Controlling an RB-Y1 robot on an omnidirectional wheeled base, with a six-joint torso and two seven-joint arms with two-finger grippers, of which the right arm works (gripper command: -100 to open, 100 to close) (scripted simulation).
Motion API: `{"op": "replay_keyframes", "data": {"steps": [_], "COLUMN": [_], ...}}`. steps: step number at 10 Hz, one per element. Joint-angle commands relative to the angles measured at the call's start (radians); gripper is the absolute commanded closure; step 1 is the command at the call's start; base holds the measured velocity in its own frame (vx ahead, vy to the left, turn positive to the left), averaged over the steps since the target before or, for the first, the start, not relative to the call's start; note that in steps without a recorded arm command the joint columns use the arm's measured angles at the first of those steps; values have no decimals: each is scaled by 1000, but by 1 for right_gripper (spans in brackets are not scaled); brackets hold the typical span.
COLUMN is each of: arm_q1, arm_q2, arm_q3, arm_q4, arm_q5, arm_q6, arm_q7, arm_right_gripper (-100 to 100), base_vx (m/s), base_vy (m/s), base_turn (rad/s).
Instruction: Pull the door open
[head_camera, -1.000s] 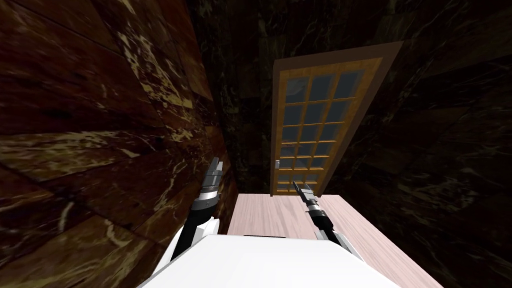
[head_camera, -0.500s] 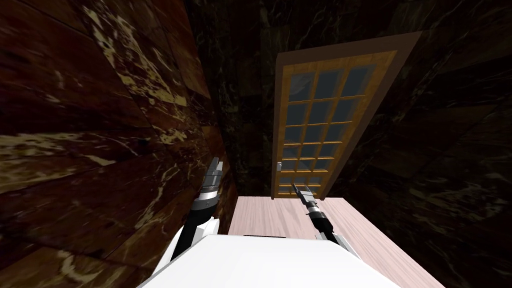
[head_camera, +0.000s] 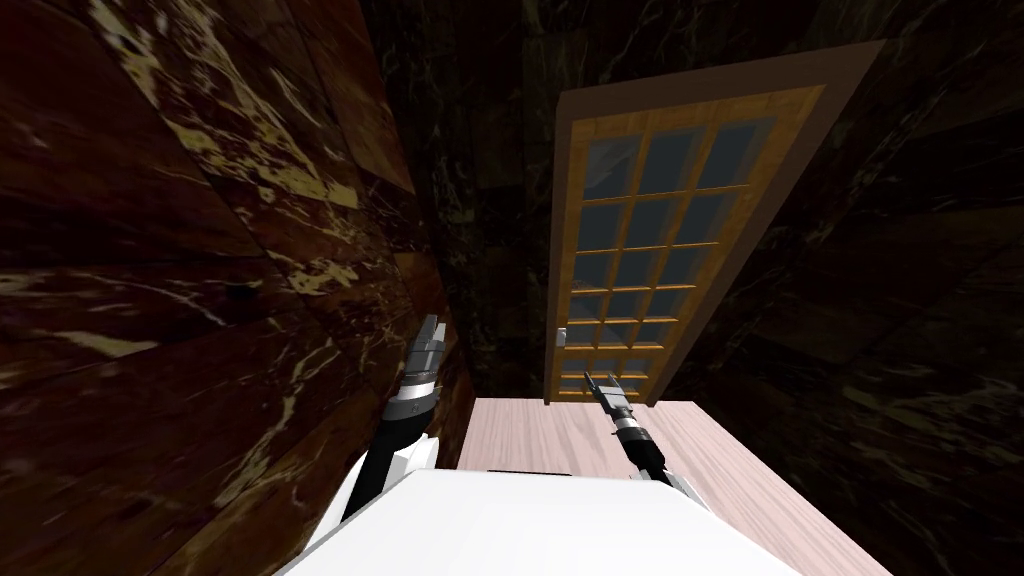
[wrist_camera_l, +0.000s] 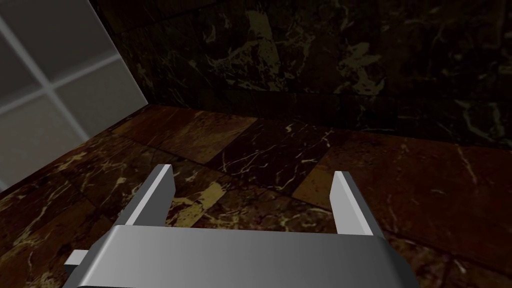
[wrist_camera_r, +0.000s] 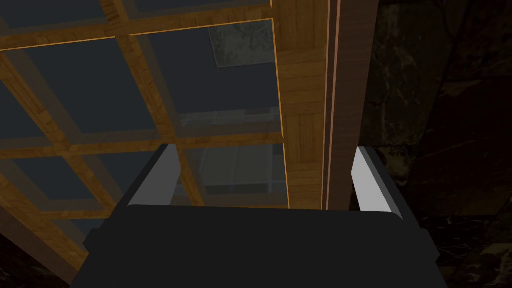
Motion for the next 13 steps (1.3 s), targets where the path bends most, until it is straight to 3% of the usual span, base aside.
{"op": "replay_keyframes", "data": {"steps": [1,10,13], "arm_q1": [-11,-63,-65], "arm_q2": [0,10,6], "arm_q3": [-8,-51,-63], "arm_q4": [34,197,201], "arm_q5": [9,61,50], "arm_q6": [-12,-63,-64], "arm_q7": [21,125,129], "arm_right_gripper": [-100,-100,-100], "base_vx": [100,130,137], "base_vy": [22,21,-4], "base_turn": [0,-2,85]}}
